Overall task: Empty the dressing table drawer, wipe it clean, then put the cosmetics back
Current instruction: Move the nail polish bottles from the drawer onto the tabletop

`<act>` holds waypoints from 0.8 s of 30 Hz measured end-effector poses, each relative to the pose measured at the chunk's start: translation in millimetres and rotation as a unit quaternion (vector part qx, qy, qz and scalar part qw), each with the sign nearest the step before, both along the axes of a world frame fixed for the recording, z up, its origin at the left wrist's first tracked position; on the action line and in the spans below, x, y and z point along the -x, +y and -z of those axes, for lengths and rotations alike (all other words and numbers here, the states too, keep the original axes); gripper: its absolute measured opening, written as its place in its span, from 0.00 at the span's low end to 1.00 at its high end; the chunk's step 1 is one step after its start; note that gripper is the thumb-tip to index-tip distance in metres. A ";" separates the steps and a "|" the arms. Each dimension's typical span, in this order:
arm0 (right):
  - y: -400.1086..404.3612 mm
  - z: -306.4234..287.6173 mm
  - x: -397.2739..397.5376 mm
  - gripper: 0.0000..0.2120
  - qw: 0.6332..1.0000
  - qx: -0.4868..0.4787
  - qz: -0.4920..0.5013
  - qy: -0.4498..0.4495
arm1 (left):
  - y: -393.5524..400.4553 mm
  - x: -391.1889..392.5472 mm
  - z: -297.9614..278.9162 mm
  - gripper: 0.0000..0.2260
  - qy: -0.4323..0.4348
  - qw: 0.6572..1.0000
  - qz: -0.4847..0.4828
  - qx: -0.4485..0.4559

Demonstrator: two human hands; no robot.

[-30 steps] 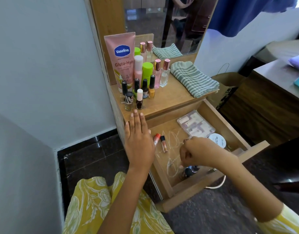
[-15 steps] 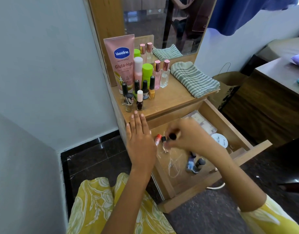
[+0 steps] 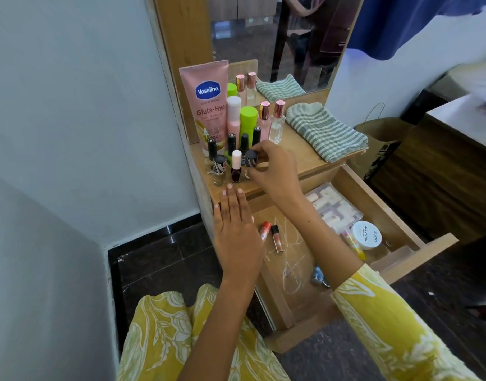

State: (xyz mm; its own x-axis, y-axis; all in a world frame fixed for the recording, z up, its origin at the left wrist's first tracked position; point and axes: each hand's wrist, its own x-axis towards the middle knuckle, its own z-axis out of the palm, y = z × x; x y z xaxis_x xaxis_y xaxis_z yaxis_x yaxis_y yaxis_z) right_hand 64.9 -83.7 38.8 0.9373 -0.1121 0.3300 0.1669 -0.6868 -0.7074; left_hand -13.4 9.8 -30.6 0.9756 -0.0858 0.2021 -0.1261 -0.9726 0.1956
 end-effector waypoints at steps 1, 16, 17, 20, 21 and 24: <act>-0.1 4.6 1.1 0.16 1.000 -0.008 0.001 0.000 | 0.3 -0.3 1.5 0.31 0.001 1.000 -0.001 -0.004; -83.4 2.3 70.2 0.06 0.943 0.229 -0.140 0.198 | -3.4 0.5 -2.4 0.29 0.001 1.000 0.000 0.026; -90.7 2.6 79.2 0.06 0.914 0.285 -0.141 0.252 | -4.1 0.4 -2.2 0.31 0.004 1.000 -0.001 0.021; -98.1 8.1 102.4 0.10 0.850 0.393 -0.092 0.338 | -5.8 -0.1 -2.0 0.34 0.008 1.000 -0.001 0.007; -97.7 11.7 108.4 0.13 0.836 0.412 -0.079 0.354 | -5.7 -0.2 -1.8 0.35 0.007 1.000 0.000 0.001; -96.0 25.6 118.0 0.19 0.797 0.453 -0.072 0.393 | -3.5 0.0 -2.0 0.36 0.004 1.000 0.004 -0.016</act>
